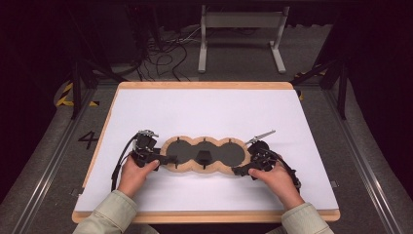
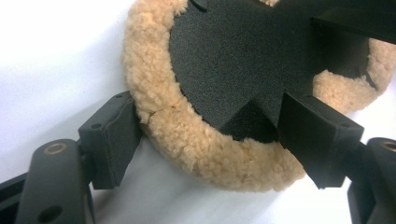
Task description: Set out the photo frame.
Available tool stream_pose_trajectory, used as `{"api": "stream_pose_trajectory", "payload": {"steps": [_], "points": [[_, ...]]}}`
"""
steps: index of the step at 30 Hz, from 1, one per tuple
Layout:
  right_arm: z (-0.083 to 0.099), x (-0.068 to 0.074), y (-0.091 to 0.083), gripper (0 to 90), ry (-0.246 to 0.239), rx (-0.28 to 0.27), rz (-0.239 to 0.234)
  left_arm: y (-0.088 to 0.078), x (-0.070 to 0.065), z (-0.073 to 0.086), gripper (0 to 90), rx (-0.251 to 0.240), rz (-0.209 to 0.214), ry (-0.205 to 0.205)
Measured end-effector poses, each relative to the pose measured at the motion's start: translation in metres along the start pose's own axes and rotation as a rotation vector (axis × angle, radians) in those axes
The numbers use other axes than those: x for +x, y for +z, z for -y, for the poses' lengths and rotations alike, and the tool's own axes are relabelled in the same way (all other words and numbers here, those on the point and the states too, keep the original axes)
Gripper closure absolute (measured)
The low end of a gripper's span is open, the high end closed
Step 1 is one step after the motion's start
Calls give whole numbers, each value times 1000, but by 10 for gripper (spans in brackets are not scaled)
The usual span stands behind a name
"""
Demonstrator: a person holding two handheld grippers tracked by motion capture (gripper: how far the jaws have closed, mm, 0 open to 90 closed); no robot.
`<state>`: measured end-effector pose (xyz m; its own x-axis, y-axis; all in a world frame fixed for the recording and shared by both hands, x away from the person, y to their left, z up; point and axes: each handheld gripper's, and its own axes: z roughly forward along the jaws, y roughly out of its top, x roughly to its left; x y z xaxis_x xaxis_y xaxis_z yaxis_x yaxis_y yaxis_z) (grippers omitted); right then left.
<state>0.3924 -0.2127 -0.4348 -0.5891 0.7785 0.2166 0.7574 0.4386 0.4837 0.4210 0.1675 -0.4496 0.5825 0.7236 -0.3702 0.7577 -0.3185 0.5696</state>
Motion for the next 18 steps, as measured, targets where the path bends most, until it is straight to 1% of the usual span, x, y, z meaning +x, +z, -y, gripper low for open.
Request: {"api": "stream_pose_trajectory", "payload": {"steps": [2,3,5,7,10,11,12,13,15,18], "points": [[0,-2,-2,138,16,-6,-12,-2,-1,0,246,-1,-13,7],[0,-2,-2,138,16,-6,-12,-2,-1,0,264,-1,-13,7],[1,-4,-5,184,31,-18,-12,-5,-4,0,281,-18,-22,2],[2,-5,-7,222,36,-28,-3,-8,-5,1,321,-32,-44,14],[3,-4,-12,300,44,-52,16,-10,-7,1,359,-41,-52,20],[3,-4,-12,300,44,-52,16,-12,-9,2,359,-45,-65,26],[4,-4,-15,348,54,-63,25,-13,-10,2,383,-54,-69,25],[4,-4,-17,379,55,-69,32,-14,-10,2,404,-63,-78,32],[5,-4,-19,418,58,-78,38,-17,-11,3,444,-72,-89,31],[6,-5,-21,467,67,-95,40,-20,-10,5,499,-86,-85,23]]}}
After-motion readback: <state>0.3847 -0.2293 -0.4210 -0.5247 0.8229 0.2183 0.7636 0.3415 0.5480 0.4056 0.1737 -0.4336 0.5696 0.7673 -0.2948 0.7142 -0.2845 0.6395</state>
